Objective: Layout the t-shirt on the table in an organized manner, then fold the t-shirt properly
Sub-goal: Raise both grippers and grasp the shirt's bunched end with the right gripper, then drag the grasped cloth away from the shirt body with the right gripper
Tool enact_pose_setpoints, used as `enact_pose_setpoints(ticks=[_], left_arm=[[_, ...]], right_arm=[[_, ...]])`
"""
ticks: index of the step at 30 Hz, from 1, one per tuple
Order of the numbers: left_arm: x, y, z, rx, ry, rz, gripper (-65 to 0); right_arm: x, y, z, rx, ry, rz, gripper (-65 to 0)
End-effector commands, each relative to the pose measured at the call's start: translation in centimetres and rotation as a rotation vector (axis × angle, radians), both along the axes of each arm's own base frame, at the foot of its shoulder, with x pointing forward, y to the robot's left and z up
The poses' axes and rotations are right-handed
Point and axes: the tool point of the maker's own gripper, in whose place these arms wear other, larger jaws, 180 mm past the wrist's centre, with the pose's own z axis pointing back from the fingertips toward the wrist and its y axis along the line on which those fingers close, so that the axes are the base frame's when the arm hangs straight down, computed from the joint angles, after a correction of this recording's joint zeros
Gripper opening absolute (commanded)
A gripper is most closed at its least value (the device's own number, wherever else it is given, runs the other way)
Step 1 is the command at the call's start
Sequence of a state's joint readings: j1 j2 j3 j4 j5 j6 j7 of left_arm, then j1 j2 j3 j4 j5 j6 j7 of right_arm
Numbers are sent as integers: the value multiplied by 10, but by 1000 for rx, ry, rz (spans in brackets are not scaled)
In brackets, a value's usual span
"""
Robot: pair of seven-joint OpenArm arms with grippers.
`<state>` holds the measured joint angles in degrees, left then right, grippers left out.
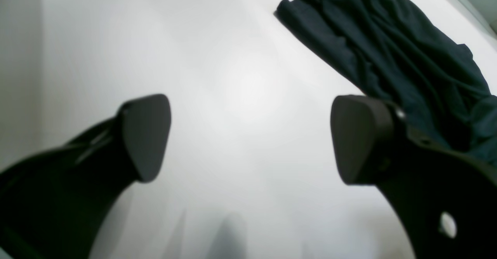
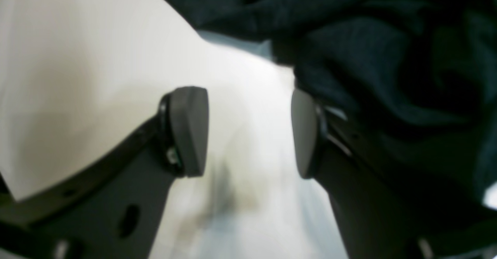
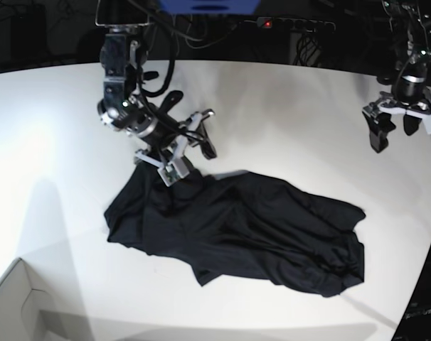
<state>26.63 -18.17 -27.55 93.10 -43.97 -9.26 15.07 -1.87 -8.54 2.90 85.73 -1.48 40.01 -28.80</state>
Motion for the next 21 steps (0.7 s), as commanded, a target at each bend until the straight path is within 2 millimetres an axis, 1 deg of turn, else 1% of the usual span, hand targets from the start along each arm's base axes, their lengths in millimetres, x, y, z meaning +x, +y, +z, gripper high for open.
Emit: enact_pose_setpoints(ticks=[1, 4, 6, 7, 10, 12, 15, 17, 19, 21], left_arm=[[5, 4, 14, 21, -44, -6, -15], [5, 6, 14, 23, -44, -2, -15], [5, 6, 14, 23, -44, -2, -15], [5, 7, 14, 23, -44, 0, -15], [5, 7, 14, 23, -44, 0, -15], [6, 6, 15, 23, -47, -2, -15], [12, 4, 18, 20, -61, -6, -15], [12, 4, 18, 20, -61, -6, -15], [12, 4, 18, 20, -61, -6, -15], [12, 4, 18, 20, -63, -6, -15]], right_arm=[[18, 3, 20, 50, -72, -13, -340], [32, -4, 11, 68, -56, -46, -340], [44, -21, 2, 49, -46, -103, -340], [47, -24, -2, 44, -41, -117, -340], [48, -31, -14, 44, -24, -124, -340], [51, -34, -16, 50, -31, -129, -343], [48, -36, -25, 60, -20, -136, -352], [47, -37, -28, 65, -18, -137, -391], [46, -36, -31, 73, -13, -139, -466], [46, -39, -35, 68, -6, -140, -569]])
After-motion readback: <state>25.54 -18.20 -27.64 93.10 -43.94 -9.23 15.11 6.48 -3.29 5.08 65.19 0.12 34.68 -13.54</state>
